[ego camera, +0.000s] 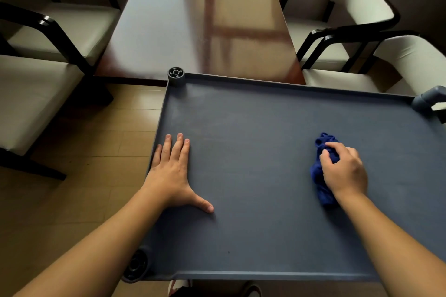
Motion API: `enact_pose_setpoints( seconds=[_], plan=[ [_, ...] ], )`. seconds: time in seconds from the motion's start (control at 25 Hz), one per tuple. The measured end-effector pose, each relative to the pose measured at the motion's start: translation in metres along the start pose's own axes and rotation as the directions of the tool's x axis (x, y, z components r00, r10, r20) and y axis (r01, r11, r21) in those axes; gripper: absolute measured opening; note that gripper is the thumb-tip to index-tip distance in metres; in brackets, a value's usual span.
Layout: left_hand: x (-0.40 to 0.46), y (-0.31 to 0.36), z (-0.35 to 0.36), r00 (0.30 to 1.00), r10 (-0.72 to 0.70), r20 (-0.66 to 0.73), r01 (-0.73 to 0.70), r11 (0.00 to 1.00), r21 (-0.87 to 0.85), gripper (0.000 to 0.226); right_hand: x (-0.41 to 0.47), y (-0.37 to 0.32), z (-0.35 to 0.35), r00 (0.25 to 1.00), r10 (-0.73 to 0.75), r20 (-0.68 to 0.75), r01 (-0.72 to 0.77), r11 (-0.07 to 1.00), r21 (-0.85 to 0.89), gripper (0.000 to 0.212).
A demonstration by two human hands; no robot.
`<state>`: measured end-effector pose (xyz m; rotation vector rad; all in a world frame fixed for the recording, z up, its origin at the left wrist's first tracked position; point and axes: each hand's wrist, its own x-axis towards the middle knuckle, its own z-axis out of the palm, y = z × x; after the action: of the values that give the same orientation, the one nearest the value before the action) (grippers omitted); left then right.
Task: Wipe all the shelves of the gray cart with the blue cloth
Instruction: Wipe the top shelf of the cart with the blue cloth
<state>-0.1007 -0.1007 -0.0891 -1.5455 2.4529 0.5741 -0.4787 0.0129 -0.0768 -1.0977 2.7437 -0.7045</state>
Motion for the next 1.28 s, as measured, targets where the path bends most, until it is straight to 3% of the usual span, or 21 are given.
enact_pose_setpoints(
  seconds=[0.16, 0.28, 0.36, 0.4, 0.48, 0.64, 0.8, 1.0, 1.28],
  plan=[
    [-0.002, 0.0, 0.001, 1.0, 0.024, 0.0, -0.024, 1.0, -0.007, 0.185, -0.004, -0.079, 0.009, 0.991, -0.103, -0.088, 0.122, 0.959, 0.257, 0.024],
    [-0.004, -0.002, 0.003, 0.999, 0.042, -0.018, -0.042, 0.999, -0.003, 0.181, -0.008, -0.152, 0.028, 0.963, -0.225, -0.151, 0.268, 0.864, 0.426, 0.023],
    [-0.003, -0.003, 0.004, 0.999, 0.044, -0.019, -0.044, 0.999, -0.005, 0.18, -0.008, -0.194, 0.046, 0.946, -0.308, -0.1, 0.318, 0.829, 0.46, 0.029],
    [-0.003, -0.003, 0.005, 0.999, 0.044, -0.018, -0.044, 0.999, -0.003, 0.18, -0.008, -0.213, 0.058, 0.934, -0.355, -0.027, 0.333, 0.844, 0.421, 0.036],
    [-0.002, -0.002, 0.006, 0.999, 0.042, -0.024, -0.042, 0.999, 0.009, 0.18, -0.012, -0.24, 0.087, 0.892, -0.424, 0.154, 0.396, 0.9, 0.185, 0.05],
    [-0.001, -0.003, 0.007, 0.999, 0.037, -0.031, -0.037, 0.999, 0.018, 0.179, -0.027, -0.26, 0.142, 0.77, -0.528, 0.358, 0.605, 0.782, -0.149, 0.062],
    [0.0, -0.003, 0.009, 0.998, 0.03, -0.052, -0.029, 0.999, 0.018, 0.179, -0.024, -0.253, 0.158, 0.791, -0.562, 0.241, 0.611, 0.74, -0.281, 0.047],
    [0.001, -0.002, 0.01, 0.997, 0.029, -0.071, -0.03, 0.999, -0.013, 0.18, 0.0, -0.233, 0.155, 0.742, -0.641, 0.195, 0.67, 0.71, -0.217, 0.04],
    [0.007, 0.004, 0.006, 0.998, 0.033, -0.053, -0.034, 0.999, -0.015, 0.179, 0.024, -0.207, 0.148, 0.744, -0.646, 0.17, 0.667, 0.706, -0.238, 0.036]
  ],
)
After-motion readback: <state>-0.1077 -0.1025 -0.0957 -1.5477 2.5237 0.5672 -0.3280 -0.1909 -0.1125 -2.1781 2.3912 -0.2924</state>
